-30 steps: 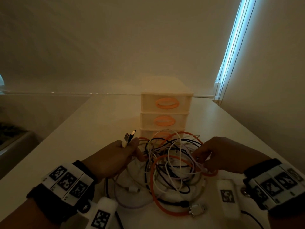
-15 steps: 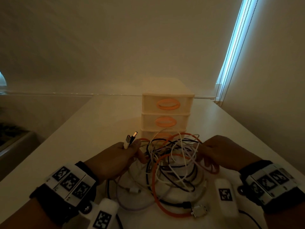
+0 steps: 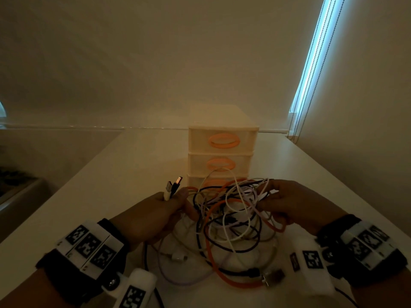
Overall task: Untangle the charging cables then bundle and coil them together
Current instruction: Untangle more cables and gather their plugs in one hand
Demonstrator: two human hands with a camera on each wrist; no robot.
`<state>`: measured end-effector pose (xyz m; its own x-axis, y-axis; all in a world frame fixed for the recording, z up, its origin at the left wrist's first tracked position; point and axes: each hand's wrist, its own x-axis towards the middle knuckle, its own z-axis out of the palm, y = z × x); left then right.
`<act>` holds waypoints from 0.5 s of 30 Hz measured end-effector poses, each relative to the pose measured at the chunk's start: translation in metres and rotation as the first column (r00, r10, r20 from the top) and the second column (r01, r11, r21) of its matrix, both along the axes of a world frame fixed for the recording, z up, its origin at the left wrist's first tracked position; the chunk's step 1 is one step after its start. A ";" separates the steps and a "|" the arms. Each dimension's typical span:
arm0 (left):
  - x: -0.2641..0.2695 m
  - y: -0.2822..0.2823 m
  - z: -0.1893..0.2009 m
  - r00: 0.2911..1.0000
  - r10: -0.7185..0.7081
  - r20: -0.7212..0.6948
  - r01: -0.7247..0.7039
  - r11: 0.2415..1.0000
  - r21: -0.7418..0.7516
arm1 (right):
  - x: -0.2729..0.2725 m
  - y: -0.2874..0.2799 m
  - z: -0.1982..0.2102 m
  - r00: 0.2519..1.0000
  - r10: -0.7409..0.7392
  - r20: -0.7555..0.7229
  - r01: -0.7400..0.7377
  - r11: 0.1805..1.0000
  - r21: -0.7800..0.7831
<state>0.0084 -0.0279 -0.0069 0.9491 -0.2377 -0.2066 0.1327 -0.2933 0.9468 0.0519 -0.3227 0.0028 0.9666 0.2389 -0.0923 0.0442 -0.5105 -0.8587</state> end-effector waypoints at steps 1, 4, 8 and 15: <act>-0.001 -0.001 0.001 1.000 -0.007 0.000 0.007 1.000 -0.011 | 0.001 0.002 -0.001 0.999 -0.033 -0.014 0.033 0.999 0.033; -0.003 -0.002 0.002 1.000 -0.020 0.000 0.020 0.999 -0.029 | 0.002 0.007 -0.002 0.994 -0.096 -0.057 0.100 0.991 0.087; -0.003 -0.002 0.001 1.000 -0.020 0.014 0.021 1.000 -0.022 | 0.004 0.008 -0.001 0.988 -0.147 -0.049 0.150 0.988 0.047; 0.001 0.002 -0.004 0.999 0.031 -0.041 -0.031 1.000 0.000 | 0.004 -0.003 0.008 0.950 -0.247 -0.193 0.302 0.883 0.360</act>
